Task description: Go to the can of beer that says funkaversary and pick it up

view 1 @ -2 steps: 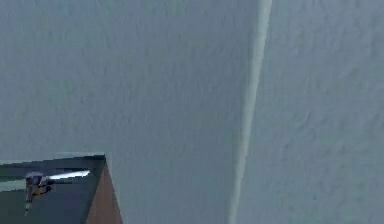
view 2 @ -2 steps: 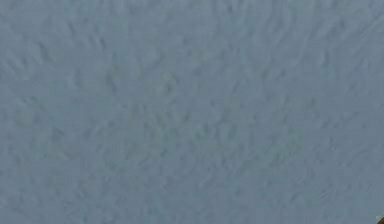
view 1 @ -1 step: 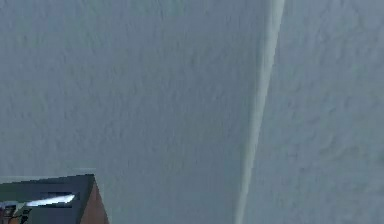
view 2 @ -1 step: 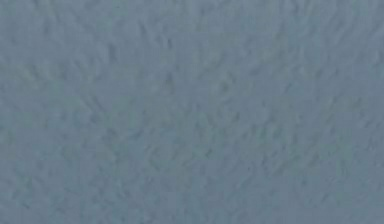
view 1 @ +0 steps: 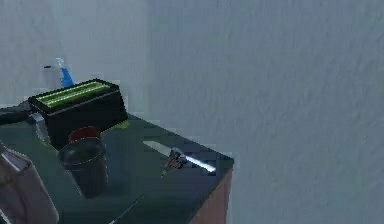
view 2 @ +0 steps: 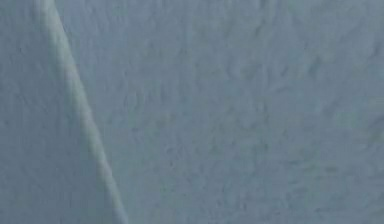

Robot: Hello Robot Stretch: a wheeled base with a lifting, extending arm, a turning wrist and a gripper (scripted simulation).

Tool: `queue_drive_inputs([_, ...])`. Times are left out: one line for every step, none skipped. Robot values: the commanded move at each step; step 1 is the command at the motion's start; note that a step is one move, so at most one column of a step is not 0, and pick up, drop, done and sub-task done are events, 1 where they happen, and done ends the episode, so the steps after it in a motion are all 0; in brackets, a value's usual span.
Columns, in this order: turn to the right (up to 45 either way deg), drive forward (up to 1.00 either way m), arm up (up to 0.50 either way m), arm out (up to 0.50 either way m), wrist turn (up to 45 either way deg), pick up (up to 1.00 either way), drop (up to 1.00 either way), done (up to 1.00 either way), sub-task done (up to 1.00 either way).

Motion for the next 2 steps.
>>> queue_drive_inputs([-45.0, 0.0, 0.0, 0.0, 0.0, 0.0, 0.0, 0.0, 0.0])
queue_drive_inputs([-45.0, 0.0, 0.0, 0.0, 0.0, 0.0, 0.0, 0.0, 0.0])
